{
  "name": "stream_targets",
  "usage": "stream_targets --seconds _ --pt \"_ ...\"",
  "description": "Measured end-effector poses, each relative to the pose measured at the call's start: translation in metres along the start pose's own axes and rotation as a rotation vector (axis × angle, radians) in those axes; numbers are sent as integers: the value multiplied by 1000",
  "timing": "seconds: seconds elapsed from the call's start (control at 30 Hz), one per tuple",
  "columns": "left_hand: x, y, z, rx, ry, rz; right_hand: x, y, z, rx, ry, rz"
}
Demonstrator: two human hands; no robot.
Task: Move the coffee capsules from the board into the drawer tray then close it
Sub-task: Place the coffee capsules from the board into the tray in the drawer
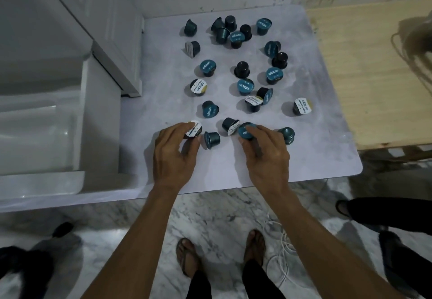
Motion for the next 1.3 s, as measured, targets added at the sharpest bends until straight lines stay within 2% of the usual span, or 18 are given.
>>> stream_targets --seconds 0.2,0.4,0.63,0.73,0.87,0.97,1.1,1.3 --pt "1 -15 1 77 -117 -55 -2 -12 5 39 65 66" --pt "47 -58 11 99 -190 -170 -34 -46 30 28 169 124" --pt "87 -180 84 184 -144 -156 -140 -60 81 -17 147 268" --pt "65 -240 111 219 -139 -94 -200 -43 93 -55 100 337" --pt "0 -316 134 243 -238 -14 -278 4 87 -127 75 408" --pt "-69 -363 145 168 -299 58 -327 55 62 -241 57 418" --pt "-158 -405 153 -53 -322 165 -378 116 18 -408 47 369" --pt "-239 -408 162 -402 -355 171 -418 192 -30 -655 144 315"
Point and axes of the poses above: each hand's wrist, its own z-axis towards the middle knuckle, its own y-axis out of the palm, x = y × z, the point moved 9 cm from there along z, towards the middle knuckle, and after that the axes turned 13 degrees about x, right-handed, at the moved point
